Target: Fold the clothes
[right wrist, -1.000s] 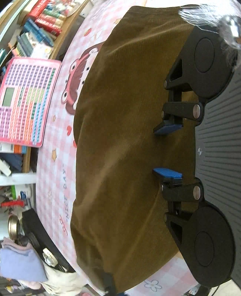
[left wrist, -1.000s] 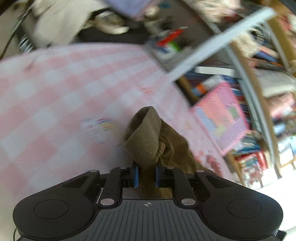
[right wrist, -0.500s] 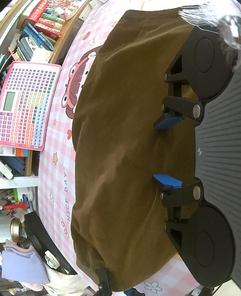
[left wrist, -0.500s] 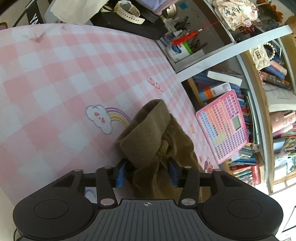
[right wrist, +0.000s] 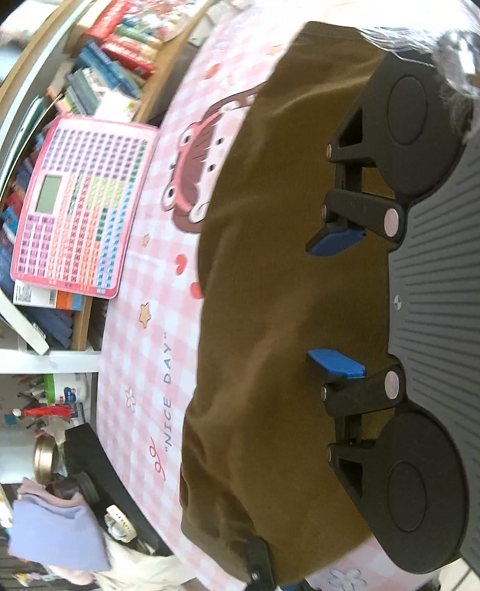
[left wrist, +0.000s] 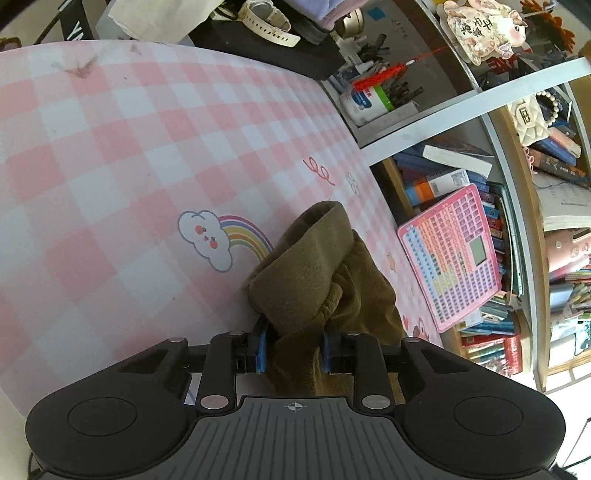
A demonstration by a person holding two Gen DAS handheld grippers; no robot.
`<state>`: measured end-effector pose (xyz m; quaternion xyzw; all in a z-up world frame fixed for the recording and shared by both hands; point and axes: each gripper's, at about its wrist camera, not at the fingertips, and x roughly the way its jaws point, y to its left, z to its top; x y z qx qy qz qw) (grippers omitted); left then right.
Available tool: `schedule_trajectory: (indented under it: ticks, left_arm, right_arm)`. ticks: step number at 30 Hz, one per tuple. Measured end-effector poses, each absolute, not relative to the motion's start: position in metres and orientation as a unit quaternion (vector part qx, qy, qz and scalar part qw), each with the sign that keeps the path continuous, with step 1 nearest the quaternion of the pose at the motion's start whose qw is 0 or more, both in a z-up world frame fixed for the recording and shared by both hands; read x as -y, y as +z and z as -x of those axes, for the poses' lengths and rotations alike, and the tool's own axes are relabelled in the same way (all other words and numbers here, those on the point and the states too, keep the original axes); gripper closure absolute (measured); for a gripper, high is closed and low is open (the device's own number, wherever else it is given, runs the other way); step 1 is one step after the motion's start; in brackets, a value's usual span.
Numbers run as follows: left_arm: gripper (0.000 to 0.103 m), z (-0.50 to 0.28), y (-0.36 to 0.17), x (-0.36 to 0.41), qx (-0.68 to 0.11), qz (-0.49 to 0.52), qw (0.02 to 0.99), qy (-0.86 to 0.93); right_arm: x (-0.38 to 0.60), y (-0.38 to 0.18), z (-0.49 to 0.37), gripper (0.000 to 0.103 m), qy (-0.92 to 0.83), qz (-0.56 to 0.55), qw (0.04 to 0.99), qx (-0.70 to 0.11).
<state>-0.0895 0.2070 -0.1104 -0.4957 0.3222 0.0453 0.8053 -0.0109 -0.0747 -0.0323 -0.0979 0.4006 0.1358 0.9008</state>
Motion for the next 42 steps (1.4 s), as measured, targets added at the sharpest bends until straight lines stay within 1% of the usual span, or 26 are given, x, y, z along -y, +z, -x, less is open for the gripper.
schedule_trajectory:
  ticks: [3, 8, 13, 20, 25, 30, 34, 38, 40, 42]
  left_arm:
    - [0.075, 0.089, -0.111, -0.208, -0.322, 0.498, 0.804, 0.044]
    - [0.075, 0.09, -0.111, -0.208, -0.32, 0.499, 0.804, 0.043]
    - [0.078, 0.09, -0.111, -0.207, -0.317, 0.502, 0.804, 0.044]
    - [0.08, 0.09, -0.111, -0.206, -0.313, 0.501, 0.805, 0.045]
    - [0.086, 0.092, -0.095, -0.201, -0.298, 0.486, 0.821, 0.035]
    - [0.086, 0.094, -0.053, -0.177, -0.262, 0.43, 0.864, 0.003]
    - [0.086, 0.094, -0.015, -0.135, -0.241, 0.348, 0.906, -0.022]
    - [0.086, 0.095, 0.012, -0.087, -0.236, 0.261, 0.936, -0.025]
    - [0.086, 0.095, 0.017, -0.067, -0.242, 0.235, 0.941, -0.019]
    - [0.086, 0.095, 0.021, -0.047, -0.247, 0.208, 0.946, -0.012]
  right_arm:
    - [0.061, -0.041, 0.0, 0.047, 0.139, 0.122, 0.894, -0.408]
    - [0.056, -0.044, 0.005, 0.046, 0.141, 0.139, 0.898, -0.393]
    - [0.063, -0.038, 0.026, 0.046, 0.16, 0.127, 0.89, -0.408]
    - [0.063, -0.044, 0.073, 0.046, 0.187, 0.152, 0.871, -0.429]
    - [0.065, -0.045, 0.07, 0.046, 0.203, 0.149, 0.867, -0.43]
    - [0.071, -0.047, 0.069, 0.046, 0.221, 0.139, 0.867, -0.424]
    - [0.077, -0.047, 0.067, 0.046, 0.249, 0.136, 0.863, -0.418]
    - [0.098, -0.038, 0.068, 0.045, 0.294, 0.127, 0.86, -0.398]
    - [0.122, -0.031, 0.067, 0.042, 0.3, 0.104, 0.866, -0.386]
    - [0.154, -0.028, 0.061, 0.041, 0.295, 0.07, 0.872, -0.383]
